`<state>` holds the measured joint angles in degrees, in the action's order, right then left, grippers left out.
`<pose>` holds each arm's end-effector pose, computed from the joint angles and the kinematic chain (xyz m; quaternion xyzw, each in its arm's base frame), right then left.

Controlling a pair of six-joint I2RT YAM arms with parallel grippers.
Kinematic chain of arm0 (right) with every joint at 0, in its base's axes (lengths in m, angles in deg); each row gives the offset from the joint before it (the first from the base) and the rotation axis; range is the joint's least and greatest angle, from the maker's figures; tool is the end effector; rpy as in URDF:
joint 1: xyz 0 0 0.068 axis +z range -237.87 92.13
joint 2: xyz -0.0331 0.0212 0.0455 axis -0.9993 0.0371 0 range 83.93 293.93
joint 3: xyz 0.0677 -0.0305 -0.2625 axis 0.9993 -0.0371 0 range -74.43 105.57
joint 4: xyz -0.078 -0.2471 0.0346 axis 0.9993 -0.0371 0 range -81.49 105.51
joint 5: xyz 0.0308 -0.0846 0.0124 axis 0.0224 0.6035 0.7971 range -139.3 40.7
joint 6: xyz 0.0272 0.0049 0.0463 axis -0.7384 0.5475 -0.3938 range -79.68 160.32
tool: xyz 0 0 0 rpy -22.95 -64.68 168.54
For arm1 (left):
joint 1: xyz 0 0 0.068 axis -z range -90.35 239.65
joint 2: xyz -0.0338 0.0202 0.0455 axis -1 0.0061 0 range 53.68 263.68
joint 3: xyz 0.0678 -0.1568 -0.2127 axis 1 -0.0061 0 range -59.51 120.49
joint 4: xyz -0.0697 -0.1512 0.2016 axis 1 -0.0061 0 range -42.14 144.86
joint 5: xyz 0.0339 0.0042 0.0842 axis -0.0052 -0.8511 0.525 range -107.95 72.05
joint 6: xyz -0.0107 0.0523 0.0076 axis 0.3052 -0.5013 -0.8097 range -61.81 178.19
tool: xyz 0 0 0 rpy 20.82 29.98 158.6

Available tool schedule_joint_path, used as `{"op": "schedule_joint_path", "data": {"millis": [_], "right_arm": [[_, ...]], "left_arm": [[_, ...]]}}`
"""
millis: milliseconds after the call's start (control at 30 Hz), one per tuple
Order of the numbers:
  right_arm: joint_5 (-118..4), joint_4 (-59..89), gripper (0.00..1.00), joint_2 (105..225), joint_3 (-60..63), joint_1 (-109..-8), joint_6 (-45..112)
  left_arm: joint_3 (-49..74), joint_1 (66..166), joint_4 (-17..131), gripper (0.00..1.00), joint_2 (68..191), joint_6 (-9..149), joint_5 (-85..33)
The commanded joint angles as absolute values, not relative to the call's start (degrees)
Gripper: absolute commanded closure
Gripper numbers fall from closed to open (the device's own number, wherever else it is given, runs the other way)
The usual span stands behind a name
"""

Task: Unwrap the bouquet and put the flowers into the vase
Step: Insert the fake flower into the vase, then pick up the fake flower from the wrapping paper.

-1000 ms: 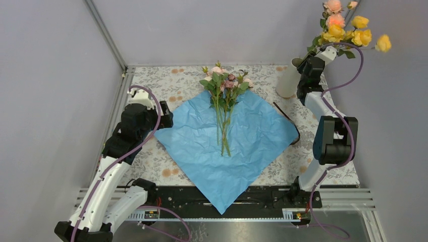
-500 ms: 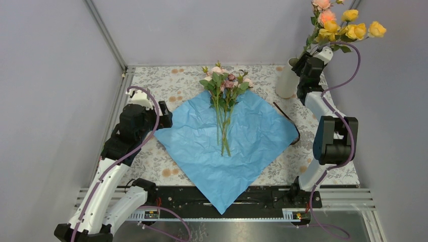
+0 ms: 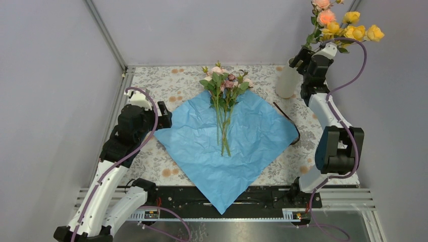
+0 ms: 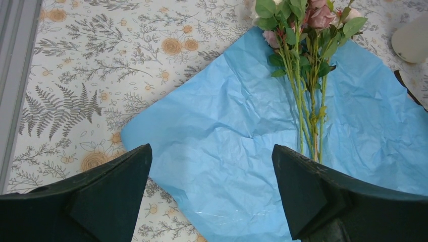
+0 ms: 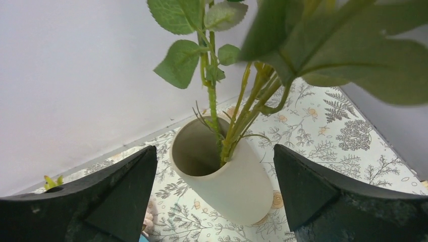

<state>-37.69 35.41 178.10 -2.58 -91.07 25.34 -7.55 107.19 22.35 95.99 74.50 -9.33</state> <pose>0.3964 -0.0294 0.3346 0.1826 0.6981 -0.0019 0.6923 0.1512 -0.0421 0.3490 -0.0327 0.8312 -0.1006 0.5458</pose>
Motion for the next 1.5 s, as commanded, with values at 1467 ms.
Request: {"op": "schedule_joint_path", "data": {"millis": [1467], "right_arm": [[-74.8,8.7,0.07,130.9,-39.0,-88.4,8.5]], "left_arm": [[-15.3,124.4,42.7,0.07,107.9,99.8,-13.3]]}}
